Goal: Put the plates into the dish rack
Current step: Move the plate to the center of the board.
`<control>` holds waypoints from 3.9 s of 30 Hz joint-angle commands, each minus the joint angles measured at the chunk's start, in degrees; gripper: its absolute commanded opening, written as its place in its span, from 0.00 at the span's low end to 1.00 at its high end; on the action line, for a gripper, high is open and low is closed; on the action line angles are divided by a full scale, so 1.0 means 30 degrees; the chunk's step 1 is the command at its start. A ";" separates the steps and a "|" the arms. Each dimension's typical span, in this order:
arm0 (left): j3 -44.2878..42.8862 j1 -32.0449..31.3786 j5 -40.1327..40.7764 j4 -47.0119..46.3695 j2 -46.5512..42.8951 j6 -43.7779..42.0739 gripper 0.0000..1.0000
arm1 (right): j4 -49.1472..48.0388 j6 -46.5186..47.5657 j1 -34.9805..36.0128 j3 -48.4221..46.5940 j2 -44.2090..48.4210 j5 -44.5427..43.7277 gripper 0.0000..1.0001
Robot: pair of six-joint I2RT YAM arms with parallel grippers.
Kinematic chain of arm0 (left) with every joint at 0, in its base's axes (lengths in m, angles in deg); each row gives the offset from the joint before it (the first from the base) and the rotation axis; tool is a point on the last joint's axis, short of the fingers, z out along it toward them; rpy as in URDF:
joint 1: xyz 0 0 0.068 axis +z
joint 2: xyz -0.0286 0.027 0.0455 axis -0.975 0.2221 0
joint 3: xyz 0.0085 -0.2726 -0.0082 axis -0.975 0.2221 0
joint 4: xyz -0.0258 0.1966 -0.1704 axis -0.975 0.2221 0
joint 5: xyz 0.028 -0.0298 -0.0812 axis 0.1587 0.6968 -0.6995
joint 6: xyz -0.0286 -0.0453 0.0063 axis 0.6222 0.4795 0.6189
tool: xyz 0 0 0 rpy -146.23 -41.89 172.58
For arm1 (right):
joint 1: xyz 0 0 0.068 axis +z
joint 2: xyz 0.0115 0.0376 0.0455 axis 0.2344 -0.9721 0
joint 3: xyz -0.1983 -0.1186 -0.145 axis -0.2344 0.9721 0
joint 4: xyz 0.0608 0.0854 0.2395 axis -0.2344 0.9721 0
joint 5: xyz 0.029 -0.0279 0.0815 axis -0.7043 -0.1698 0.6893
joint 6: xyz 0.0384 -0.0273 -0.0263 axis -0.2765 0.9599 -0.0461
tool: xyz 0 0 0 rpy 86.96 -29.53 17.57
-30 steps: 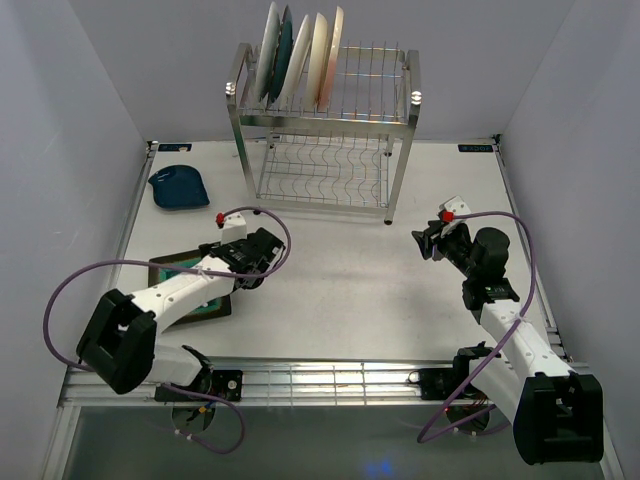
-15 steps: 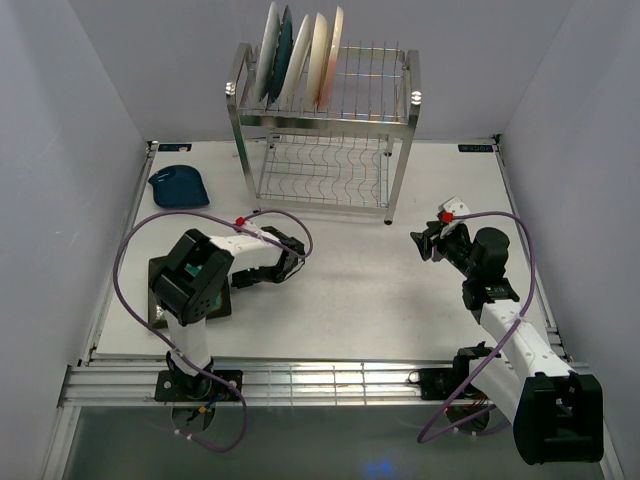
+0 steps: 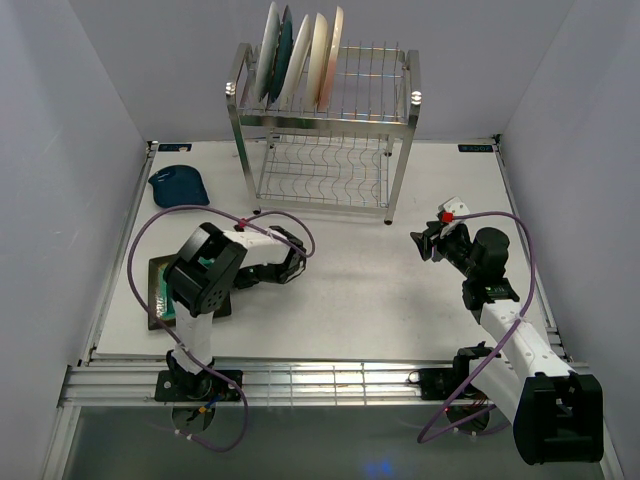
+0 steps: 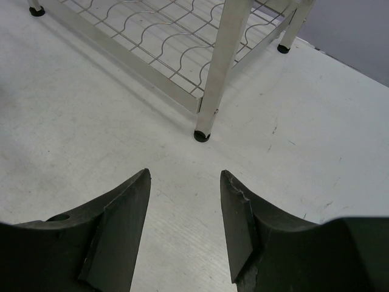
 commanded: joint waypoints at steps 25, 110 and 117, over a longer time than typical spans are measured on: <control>-0.0797 0.0177 -0.0665 -0.1553 0.1761 -0.3865 0.18 | -0.0345 0.0099 -0.0090 -0.0835 0.0203 0.0171 0.56; -0.6979 -1.7138 0.4403 0.1260 0.6479 0.2667 0.46 | -0.0022 0.0772 -0.0090 -0.1128 -0.0705 0.1724 0.56; -0.6833 -1.7167 0.4257 0.1289 0.5602 0.3894 0.67 | 0.0007 0.0744 -0.0090 -0.1157 -0.0763 0.1724 0.55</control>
